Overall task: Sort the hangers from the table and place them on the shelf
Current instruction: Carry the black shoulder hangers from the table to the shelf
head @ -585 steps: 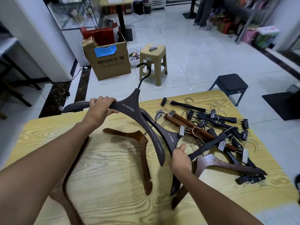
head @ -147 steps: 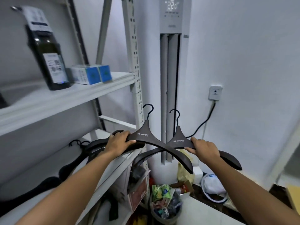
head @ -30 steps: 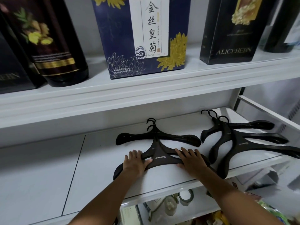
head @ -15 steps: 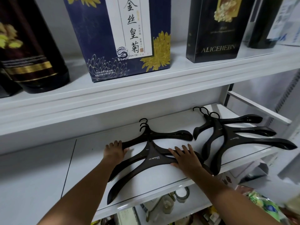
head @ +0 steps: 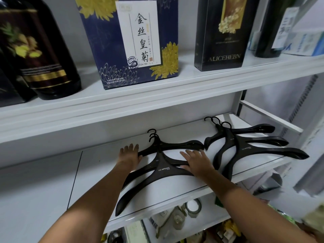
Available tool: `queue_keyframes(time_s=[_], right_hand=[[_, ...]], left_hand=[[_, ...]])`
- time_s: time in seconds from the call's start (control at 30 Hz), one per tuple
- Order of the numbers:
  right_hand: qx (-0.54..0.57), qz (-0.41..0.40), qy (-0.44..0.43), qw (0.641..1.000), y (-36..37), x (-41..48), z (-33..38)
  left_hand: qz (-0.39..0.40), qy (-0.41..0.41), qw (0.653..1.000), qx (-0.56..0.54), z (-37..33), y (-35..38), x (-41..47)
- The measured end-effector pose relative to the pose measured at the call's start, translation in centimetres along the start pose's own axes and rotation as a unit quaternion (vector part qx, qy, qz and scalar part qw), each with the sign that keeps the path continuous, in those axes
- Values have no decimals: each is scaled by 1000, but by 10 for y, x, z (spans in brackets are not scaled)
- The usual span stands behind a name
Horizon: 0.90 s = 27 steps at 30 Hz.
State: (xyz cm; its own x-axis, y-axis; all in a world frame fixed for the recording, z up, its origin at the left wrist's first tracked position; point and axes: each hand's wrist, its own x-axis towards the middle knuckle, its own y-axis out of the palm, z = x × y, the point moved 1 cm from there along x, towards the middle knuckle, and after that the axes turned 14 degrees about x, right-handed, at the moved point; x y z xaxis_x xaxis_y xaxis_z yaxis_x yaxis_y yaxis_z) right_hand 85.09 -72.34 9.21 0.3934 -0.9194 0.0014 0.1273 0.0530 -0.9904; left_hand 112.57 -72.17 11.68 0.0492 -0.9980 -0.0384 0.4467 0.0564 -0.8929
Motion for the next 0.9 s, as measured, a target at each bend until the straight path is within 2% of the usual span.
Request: queue_keyframes(time_s=[0.07,0.2,0.33,0.67,0.9], right_hand=[[24,-33,-13,999,-11,0,-2],[94,-62,27,993,-41,-15,-8],[101,-90,73,988,-65,-41,-30],[96,-153,202,963,-121,-148,-105],[80,-179,315,929,-134,-284,-171]], left_hand=[[-38,33,999,-14,-7,-16,2],[-104,107,987,-58,-31,-57,2],[-167,126,972,-109,-58,-94,-3],[-159,225,951,-141,-158,-189,-30],[-194,330,906,-180,-279,-261,-95]])
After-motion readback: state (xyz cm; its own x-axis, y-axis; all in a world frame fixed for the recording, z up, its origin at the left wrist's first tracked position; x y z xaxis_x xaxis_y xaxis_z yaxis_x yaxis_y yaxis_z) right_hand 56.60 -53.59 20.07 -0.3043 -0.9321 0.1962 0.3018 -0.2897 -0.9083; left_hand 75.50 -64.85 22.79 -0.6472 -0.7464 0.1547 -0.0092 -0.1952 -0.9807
